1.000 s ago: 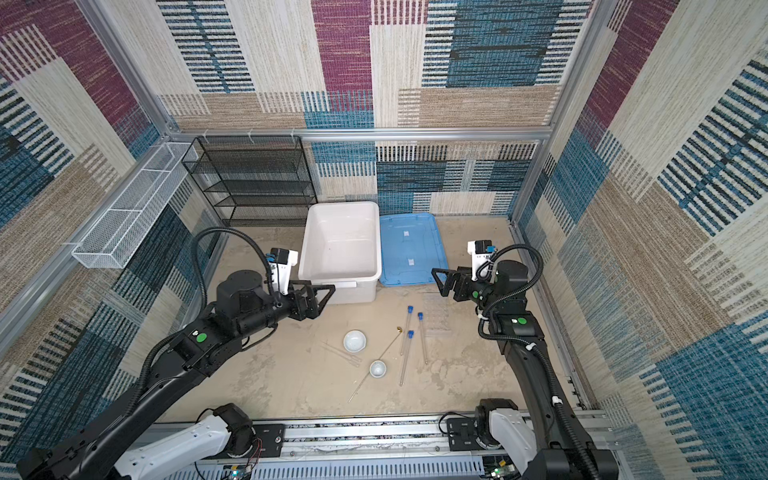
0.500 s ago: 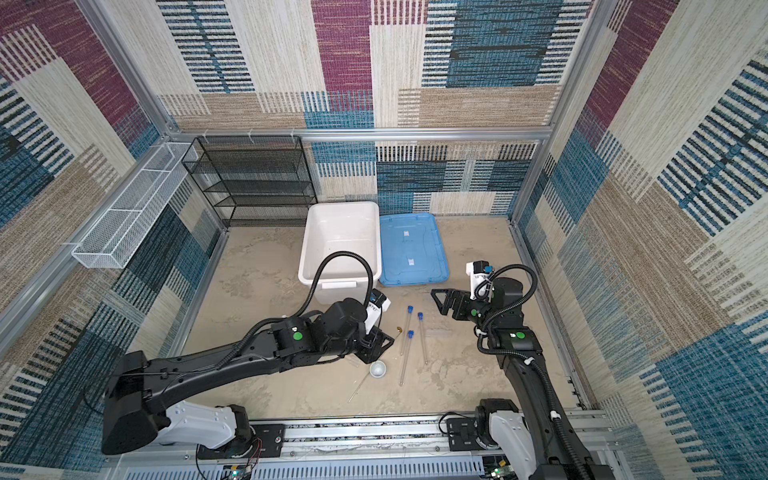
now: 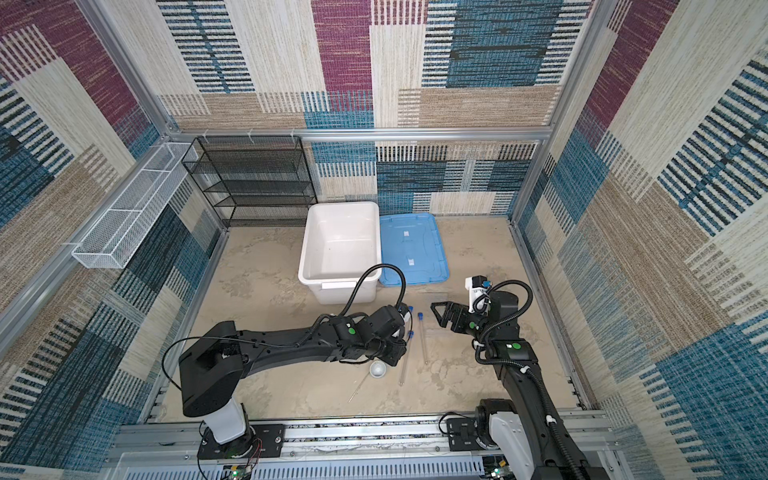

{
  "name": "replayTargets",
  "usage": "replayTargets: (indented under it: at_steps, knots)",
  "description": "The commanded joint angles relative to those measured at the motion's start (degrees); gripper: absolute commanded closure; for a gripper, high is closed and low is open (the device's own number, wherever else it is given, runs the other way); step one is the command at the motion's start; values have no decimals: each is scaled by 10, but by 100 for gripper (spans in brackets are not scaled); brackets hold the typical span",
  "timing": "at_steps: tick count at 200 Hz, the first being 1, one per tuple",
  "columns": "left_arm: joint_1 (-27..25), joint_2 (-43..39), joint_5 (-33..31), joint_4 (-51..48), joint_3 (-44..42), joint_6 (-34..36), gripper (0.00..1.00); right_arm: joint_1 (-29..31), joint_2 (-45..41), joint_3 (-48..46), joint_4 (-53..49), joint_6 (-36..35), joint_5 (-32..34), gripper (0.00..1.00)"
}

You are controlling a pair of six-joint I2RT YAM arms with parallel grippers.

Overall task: Organize the chemistry lab equipment
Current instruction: 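Lower the left gripper onto a blue-capped test tube and close on it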

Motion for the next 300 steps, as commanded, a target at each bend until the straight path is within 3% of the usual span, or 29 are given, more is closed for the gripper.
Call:
replayTargets:
  at_steps: [1, 61, 140, 207, 267, 300]
  knots:
    - [4, 20, -12, -2, 26, -5, 70, 1, -2, 2, 23, 7, -8, 6]
    - [10, 89, -44, -69, 97, -9, 74, 0, 4, 5, 23, 6, -1, 6]
    - [23, 132, -23, -93, 132, -14, 77, 0, -2, 3, 21, 4, 10, 5]
    - [23, 163, -41, -140, 174, -22, 82, 1, -4, 3, 20, 3, 11, 5]
    - [22, 189, -29, -156, 198, -17, 75, 1, -10, 1, 21, 5, 17, 5]
    - [22, 202, -27, -166, 211, -17, 76, 1, -11, 4, 19, 5, 18, 5]
